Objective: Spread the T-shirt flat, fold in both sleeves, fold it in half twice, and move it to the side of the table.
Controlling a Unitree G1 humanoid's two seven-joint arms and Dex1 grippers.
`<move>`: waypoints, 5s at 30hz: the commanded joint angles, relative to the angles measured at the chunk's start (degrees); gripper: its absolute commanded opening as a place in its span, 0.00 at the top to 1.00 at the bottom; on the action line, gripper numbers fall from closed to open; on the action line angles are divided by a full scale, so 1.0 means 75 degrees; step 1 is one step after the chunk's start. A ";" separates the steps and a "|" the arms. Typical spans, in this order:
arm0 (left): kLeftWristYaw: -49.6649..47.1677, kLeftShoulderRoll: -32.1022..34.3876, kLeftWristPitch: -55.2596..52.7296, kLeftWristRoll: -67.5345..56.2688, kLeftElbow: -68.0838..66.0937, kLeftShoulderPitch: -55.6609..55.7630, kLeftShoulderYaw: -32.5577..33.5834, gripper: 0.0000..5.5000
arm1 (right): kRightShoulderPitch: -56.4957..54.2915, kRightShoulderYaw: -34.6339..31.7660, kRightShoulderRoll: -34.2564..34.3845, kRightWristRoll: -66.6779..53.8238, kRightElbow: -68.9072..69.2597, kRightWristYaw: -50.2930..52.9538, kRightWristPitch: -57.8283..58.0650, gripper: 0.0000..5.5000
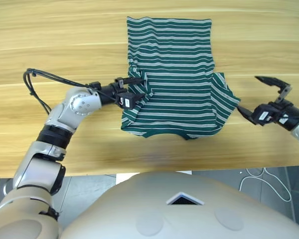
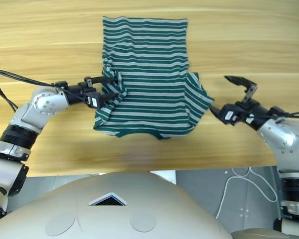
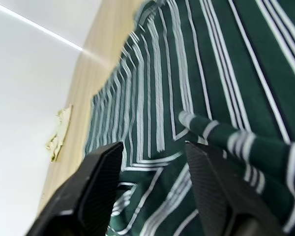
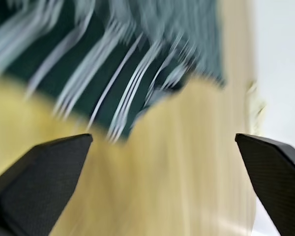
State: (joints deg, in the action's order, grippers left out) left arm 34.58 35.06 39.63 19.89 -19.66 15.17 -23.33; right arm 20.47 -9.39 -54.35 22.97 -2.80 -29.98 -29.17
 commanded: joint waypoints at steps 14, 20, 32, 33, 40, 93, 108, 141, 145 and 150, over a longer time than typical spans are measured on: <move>-0.0553 -0.0030 0.0311 0.0178 0.0007 0.0192 0.0335 0.46 | -0.0640 0.1306 0.0035 0.0948 -0.0569 0.0315 0.0202 0.12; -0.0796 -0.0034 0.0477 0.0166 0.0038 0.0301 0.0538 0.46 | -0.0982 0.1740 0.0046 0.0938 -0.0831 0.0370 0.0215 0.32; -0.0993 -0.0148 0.0641 0.0087 0.0120 0.0295 0.0791 0.46 | -0.1161 0.2075 -0.0062 0.0861 -0.1153 0.0602 0.0181 0.73; -0.0998 -0.0152 0.0651 0.0090 0.0115 0.0288 0.0797 0.46 | -0.1163 0.2085 -0.0069 0.0854 -0.1153 0.0620 0.0180 0.76; -0.1062 -0.0182 0.0739 0.0098 0.0071 0.0275 0.0836 0.46 | -0.1214 0.2131 -0.0011 0.0836 -0.1092 0.0729 0.0179 0.97; -0.1112 -0.0358 0.0780 0.0037 0.0213 0.0102 0.0827 0.46 | -0.3095 0.3952 0.1893 0.1215 -0.0055 0.0027 0.0417 1.00; -0.1082 -0.0392 0.0736 0.0053 0.0297 -0.0014 0.0804 0.46 | -0.2589 0.3877 0.1587 0.0908 0.0676 -0.0404 0.0423 1.00; 0.1734 0.2469 -0.0079 -0.1143 0.1469 -0.2498 0.1257 0.03 | 0.0319 0.1310 -0.1276 -0.0661 0.1151 -0.1851 -0.0773 0.31; 0.1886 0.2542 0.0214 -0.1125 0.1552 -0.2720 0.1069 0.03 | 0.0531 0.1874 -0.0966 -0.0472 0.1108 -0.1888 -0.0956 0.31; 0.1817 0.2384 0.0342 -0.0836 0.1340 -0.2530 0.0843 0.03 | 0.0324 0.2404 -0.0597 -0.0407 0.1112 -0.1771 -0.1011 0.31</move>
State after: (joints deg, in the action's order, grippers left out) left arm 46.91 53.13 42.86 9.92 -8.32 -3.16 -14.87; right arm 21.85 5.17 -60.09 17.29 6.64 -41.96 -37.55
